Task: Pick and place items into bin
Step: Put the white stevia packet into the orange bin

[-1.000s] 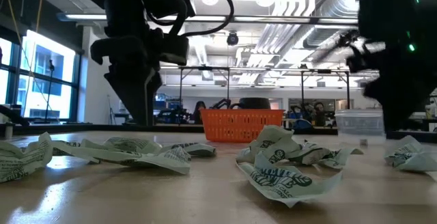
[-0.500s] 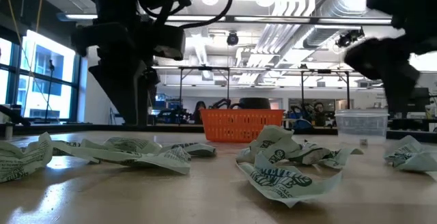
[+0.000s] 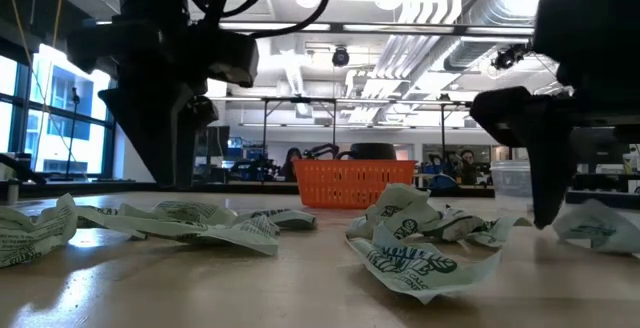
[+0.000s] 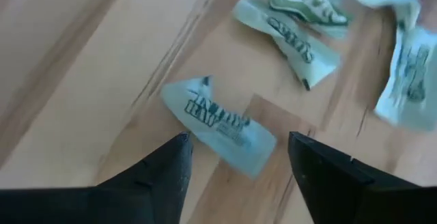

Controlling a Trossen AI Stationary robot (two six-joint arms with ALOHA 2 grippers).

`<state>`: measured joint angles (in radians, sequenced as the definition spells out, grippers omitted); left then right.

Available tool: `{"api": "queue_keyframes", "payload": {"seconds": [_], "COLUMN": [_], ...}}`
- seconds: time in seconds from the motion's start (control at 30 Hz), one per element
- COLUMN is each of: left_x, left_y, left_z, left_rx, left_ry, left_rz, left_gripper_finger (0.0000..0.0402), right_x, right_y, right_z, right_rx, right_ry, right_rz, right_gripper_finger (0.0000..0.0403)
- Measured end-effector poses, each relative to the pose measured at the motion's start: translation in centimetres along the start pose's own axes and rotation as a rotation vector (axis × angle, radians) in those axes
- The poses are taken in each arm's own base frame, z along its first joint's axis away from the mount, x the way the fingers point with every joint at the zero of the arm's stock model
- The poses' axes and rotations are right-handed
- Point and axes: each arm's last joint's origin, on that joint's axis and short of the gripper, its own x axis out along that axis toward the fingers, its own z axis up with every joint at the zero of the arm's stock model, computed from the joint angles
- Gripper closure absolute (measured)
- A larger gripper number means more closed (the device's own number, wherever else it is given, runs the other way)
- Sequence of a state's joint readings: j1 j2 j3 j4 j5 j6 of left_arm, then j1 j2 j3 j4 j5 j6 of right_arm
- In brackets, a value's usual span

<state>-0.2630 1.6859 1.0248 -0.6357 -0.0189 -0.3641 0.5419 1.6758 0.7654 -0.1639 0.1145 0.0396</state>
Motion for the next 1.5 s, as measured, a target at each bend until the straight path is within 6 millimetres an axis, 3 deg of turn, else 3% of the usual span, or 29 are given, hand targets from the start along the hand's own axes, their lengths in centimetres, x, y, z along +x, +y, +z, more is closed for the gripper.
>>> {"api": "queue_keyframes", "payload": {"seconds": [0.13,0.33,0.4,0.53,0.67,0.83,0.93,1.1,1.27,1.4,1.5], "left_x": [0.0,0.0,0.0,0.0,0.0,0.0,0.0,0.2,0.1,-0.2,-0.3], "left_y": [0.0,0.0,0.1,0.1,0.1,0.2,0.4,0.8,1.2,1.4,1.6], "left_z": [0.0,0.0,-0.1,-0.1,-0.2,-0.3,-0.5,-1.5,-2.5,-3.1,-3.4], "left_rx": [0.01,0.018,0.018,0.024,0.052,0.113,0.167,0.276,0.349,0.362,0.336], "left_ry": [0.004,0.005,0.008,0.012,0.022,0.033,0.04,0.067,0.105,0.095,0.081], "left_rz": [0.002,0.004,0.005,0.007,0.014,0.034,0.06,0.069,0.077,0.083,0.082], "left_gripper_finger": [0.0164,0.0163,0.0164,0.0164,0.0164,0.0163,0.0163,0.0163,0.0163,0.0163,0.0163], "right_x": [-0.2,-0.6,-1.0,-1.5,-1.9,-1.8,-0.8,1.4,2.2,3.0,3.6], "right_y": [-0.8,-1.8,-1.8,-0.4,0.5,0.4,0.3,1.4,2.6,2.9,2.6], "right_z": [0.1,0.3,0.1,-0.4,1.0,2.0,1.6,2.0,3.3,4.1,4.2], "right_rx": [0.136,0.219,0.232,0.274,0.401,0.66,0.848,1.032,0.977,0.916,0.918], "right_ry": [0.062,0.137,0.17,0.213,0.142,0.037,0.03,0.005,0.036,0.124,0.174], "right_rz": [-0.028,-0.02,0.027,0.141,0.162,0.016,-0.086,-0.106,-0.248,-0.341,-0.355], "right_gripper_finger": [0.0237,0.0379,0.0393,0.0334,0.0241,0.0131,0.0101,0.0103,0.0128,0.0174,0.0236]}}
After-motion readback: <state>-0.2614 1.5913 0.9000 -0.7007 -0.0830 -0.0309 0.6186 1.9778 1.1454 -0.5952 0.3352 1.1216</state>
